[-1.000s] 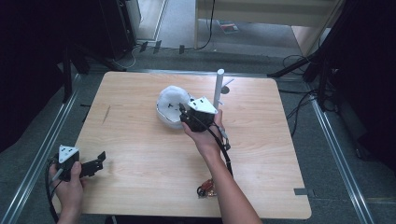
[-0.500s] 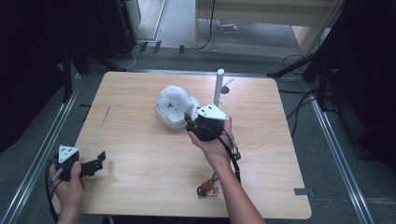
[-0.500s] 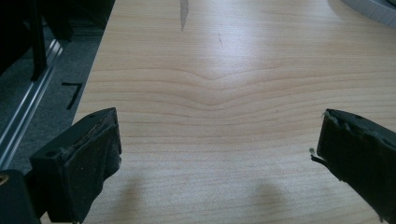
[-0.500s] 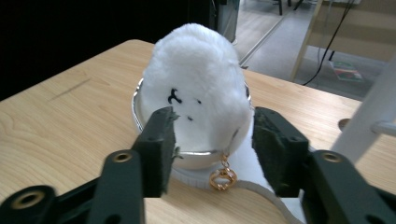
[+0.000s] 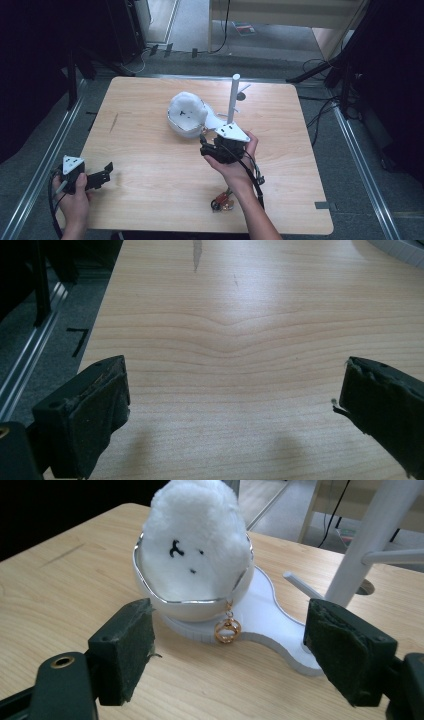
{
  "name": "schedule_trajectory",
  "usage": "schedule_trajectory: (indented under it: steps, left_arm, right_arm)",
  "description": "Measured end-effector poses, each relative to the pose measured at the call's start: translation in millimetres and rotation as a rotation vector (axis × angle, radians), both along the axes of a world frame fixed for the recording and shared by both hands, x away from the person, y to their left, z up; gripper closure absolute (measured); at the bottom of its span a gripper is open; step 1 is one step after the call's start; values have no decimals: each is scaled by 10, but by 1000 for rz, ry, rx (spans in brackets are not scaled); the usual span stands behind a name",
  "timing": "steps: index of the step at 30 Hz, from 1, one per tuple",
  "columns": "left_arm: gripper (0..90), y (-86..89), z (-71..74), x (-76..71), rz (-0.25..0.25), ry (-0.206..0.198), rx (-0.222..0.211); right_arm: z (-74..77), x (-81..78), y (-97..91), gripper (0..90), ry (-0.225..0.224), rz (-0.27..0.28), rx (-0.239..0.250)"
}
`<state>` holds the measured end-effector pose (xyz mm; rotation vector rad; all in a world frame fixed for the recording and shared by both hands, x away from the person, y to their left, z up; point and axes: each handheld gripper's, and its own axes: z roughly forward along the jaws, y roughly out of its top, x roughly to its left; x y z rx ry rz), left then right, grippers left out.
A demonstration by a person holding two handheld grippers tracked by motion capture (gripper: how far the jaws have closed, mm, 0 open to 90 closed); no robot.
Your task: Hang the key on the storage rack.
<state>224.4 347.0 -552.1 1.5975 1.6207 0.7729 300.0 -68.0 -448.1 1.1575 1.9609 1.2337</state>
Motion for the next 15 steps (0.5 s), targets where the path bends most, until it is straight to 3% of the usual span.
schedule_trajectory:
  steps: [6, 15]
  left_arm:
    - [3, 6, 1, -6, -1, -4, -4]
    - [3, 4, 0, -3, -3, 1, -1]
  right_arm:
    - [-73, -92, -109, 214, 0, -3, -28]
    - [-223, -224, -301, 214, 55, -12, -37]
